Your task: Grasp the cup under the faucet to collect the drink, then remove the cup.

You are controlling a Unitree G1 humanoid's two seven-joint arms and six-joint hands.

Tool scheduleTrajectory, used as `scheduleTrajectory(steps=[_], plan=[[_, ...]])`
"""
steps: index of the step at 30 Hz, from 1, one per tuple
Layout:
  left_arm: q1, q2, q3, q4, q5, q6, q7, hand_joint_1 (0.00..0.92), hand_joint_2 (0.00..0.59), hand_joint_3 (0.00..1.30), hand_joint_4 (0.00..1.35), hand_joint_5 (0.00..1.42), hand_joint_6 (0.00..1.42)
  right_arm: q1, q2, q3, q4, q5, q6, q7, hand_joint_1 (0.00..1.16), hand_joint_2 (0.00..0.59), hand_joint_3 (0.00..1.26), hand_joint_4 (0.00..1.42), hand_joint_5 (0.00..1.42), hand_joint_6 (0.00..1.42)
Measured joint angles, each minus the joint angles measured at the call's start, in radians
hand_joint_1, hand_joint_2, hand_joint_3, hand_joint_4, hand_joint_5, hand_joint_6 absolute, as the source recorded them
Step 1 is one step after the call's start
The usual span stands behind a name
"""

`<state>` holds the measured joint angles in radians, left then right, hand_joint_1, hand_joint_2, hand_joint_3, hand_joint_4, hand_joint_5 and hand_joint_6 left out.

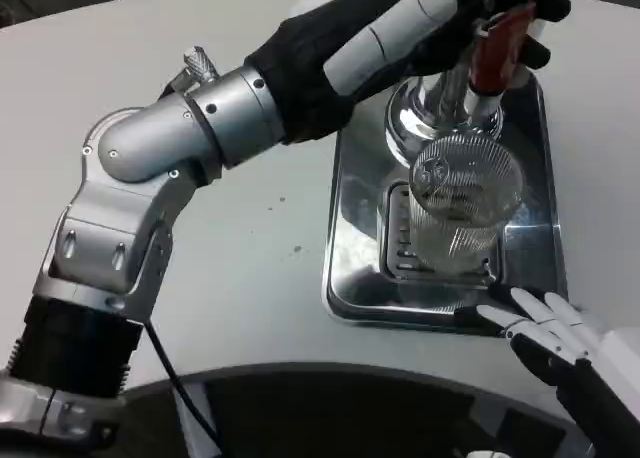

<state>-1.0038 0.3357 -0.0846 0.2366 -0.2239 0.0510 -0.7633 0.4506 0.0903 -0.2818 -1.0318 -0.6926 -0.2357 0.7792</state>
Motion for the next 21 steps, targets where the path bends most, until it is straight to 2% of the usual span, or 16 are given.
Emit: scheduleTrajectory(steps=[8, 16, 21], plan=[[-0.007, 0.014, -0.031, 0.0, 0.043, -0.051, -0.004, 0.0, 0.097, 0.16, 0.12, 0.24, 0.25, 0.011, 0.004, -0.015, 0.0, 0.017, -0.003, -0.005, 0.38, 0.39, 0.18, 0.04, 0.0, 0.0], [-0.011, 0.031, -0.069, 0.003, 0.116, -0.143, -0.011, 0.0, 0.084, 0.13, 0.07, 0.15, 0.19, 0.029, 0.008, -0.014, 0.0, 0.022, -0.001, -0.014, 0.38, 0.39, 0.17, 0.04, 0.0, 0.0], [-0.013, 0.035, -0.08, 0.02, 0.121, -0.179, -0.016, 0.0, 0.082, 0.12, 0.05, 0.13, 0.17, 0.033, 0.009, -0.012, 0.0, 0.023, 0.016, -0.015, 0.38, 0.385, 0.16, 0.04, 0.01, 0.0]])
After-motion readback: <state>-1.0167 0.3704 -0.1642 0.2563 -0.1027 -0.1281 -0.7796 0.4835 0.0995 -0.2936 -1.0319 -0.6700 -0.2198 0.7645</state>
